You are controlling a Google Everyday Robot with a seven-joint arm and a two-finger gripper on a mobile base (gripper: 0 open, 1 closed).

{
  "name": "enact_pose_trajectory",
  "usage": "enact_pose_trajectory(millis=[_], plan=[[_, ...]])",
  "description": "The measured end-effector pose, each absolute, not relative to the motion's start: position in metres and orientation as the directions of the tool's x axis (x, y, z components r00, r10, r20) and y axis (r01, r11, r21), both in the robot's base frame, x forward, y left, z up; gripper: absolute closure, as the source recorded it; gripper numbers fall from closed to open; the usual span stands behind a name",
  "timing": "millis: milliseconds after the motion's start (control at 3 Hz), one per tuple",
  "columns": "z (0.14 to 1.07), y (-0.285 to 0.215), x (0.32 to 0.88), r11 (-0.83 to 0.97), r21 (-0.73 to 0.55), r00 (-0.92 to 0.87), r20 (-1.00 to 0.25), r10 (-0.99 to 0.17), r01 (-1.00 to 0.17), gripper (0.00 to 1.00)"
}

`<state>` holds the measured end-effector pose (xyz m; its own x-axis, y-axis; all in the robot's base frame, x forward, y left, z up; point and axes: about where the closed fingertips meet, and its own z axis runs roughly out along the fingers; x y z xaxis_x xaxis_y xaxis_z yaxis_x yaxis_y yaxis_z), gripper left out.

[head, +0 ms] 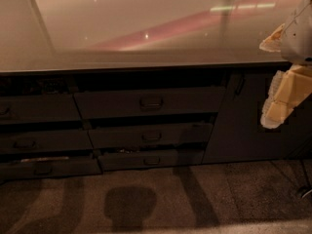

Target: Open top drawer

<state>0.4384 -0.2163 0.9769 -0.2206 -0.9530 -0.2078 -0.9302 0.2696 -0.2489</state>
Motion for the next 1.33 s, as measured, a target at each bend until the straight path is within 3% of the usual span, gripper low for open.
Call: enact_pose_trajectory(millis=[667, 1333], plan=[[0.970, -0.220, 0.453, 0.282, -0.217, -0.233, -0.226, -0.946, -0.935, 0.00], [0.953, -0.133, 0.487, 0.100, -0.169, -0.067, -0.194, -0.979, -0.980, 0.00]])
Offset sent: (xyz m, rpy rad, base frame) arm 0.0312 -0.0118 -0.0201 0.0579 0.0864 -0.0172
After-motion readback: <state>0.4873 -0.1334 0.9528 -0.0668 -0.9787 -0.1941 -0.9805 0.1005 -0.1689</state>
